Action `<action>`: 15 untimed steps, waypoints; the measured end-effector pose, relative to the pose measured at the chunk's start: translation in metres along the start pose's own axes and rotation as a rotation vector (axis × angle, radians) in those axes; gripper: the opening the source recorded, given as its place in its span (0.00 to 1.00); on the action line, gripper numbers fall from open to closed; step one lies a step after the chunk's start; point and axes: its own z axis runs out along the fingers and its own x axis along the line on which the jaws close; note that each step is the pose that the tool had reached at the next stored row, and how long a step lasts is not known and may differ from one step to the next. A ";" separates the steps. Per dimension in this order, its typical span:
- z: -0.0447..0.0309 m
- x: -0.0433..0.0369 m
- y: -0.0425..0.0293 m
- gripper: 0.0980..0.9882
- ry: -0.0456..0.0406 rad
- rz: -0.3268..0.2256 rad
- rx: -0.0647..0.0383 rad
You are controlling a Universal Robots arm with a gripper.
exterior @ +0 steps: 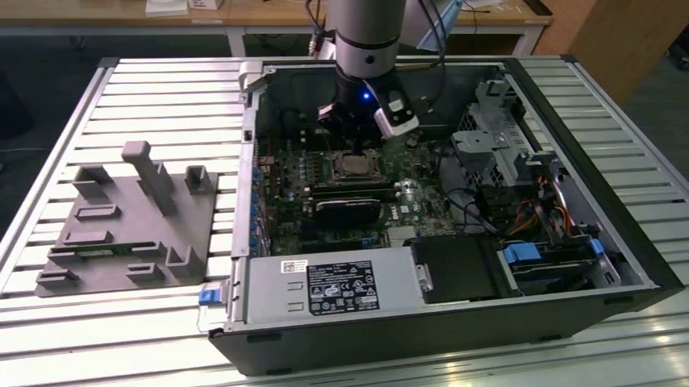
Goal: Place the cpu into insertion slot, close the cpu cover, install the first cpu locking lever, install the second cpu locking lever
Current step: 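Install the first cpu locking lever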
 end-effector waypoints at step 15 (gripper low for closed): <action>-0.0005 0.0157 -0.0011 0.01 -0.0002 0.000 0.000</action>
